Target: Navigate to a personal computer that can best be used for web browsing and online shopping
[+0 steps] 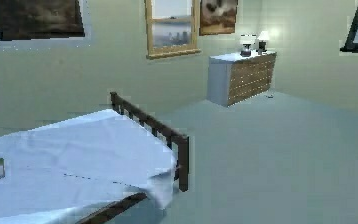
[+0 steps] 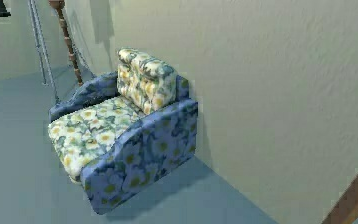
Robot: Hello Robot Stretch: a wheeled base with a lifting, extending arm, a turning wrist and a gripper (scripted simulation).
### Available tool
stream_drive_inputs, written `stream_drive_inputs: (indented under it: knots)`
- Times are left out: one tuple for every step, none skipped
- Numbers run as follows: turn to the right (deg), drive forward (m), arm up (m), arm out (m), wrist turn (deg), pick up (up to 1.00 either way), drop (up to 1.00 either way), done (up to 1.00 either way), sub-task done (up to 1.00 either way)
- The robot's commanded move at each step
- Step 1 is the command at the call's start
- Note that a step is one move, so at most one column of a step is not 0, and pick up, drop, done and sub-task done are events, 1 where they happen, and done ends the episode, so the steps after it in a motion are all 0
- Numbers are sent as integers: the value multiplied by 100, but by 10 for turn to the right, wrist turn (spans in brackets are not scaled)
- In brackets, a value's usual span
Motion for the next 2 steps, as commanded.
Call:
stream_drive_inputs:
  knots:
    - [0,35,0,0,0,0,0,0,0]
    - [-450,0,0,0,0,0,0,0,0]
